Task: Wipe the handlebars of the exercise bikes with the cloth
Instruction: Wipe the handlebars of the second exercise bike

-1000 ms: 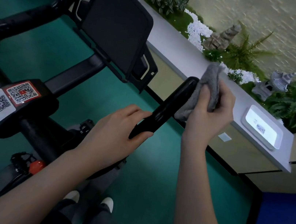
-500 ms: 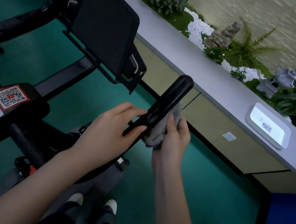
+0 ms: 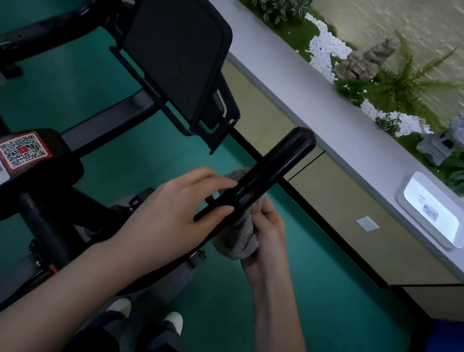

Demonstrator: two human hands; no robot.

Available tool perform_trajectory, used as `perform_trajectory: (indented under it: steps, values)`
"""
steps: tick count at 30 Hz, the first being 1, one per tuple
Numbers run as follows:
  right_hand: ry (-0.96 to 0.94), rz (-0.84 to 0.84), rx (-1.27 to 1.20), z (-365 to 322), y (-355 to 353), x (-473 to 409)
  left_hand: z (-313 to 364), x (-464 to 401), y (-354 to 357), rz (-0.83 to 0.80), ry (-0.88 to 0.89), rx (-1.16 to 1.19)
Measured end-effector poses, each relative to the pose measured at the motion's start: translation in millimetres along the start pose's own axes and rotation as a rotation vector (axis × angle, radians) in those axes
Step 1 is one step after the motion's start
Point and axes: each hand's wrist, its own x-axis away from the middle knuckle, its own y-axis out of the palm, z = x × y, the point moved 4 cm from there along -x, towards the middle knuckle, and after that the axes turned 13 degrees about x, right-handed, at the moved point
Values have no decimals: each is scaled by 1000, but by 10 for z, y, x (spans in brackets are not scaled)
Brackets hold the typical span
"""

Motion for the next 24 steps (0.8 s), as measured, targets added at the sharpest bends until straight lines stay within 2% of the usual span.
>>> perform_trajectory:
  steps: [4, 9, 12, 15, 18, 21, 24]
  values:
    - [-54, 35, 6, -131, -53, -132, -14, -14, -1, -6, -1, -2]
    - [8, 23, 37, -88, -70, -48, -7, -11, -6, -7, 8, 3]
    - [-14, 187, 153, -210, -182, 71, -18, -19, -1, -19, -2, 22]
    - [-225, 420, 280, -596, -258, 147, -37, -30, 1, -20, -11, 49]
    - [-556, 601, 598, -976, -128, 315, -50, -38, -3, -16, -34, 85]
    - [-797, 620, 994, -1028, 196, 463, -56, -40, -14, -11, -47, 72]
    - [-809, 568, 1260, -847, 454, 463, -63, -24, -40, -21, -50, 54]
